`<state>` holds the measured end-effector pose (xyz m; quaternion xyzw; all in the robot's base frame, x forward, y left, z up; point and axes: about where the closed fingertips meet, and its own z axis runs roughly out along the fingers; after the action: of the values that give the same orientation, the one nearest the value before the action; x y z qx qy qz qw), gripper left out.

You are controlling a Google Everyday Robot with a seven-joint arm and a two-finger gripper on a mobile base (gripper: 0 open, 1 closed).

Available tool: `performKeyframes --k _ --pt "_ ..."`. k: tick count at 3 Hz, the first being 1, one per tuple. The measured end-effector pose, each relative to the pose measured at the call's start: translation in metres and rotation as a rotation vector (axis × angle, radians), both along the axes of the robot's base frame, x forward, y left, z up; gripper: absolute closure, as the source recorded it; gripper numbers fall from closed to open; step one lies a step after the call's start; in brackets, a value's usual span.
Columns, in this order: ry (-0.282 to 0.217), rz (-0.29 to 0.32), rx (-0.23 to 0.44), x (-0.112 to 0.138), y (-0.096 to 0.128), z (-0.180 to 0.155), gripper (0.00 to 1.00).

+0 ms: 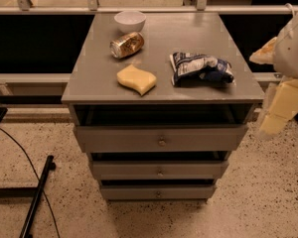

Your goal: Open bottom drawer

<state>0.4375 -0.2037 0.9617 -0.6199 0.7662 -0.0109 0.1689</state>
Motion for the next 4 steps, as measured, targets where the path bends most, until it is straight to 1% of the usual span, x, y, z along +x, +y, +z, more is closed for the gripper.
performKeyframes --k 1,2,3,4 --pt "-0.010 0.057 0.105 -0.014 0.015 -0.030 0.00" --pt "-0.069 0.074 0.233 -0.042 0.021 -0.066 0.00" --pt "-0.136 0.065 0.290 -0.044 0.018 -0.073 0.00" --pt "-0.113 0.103 0.267 -0.043 0.026 -0.076 0.00"
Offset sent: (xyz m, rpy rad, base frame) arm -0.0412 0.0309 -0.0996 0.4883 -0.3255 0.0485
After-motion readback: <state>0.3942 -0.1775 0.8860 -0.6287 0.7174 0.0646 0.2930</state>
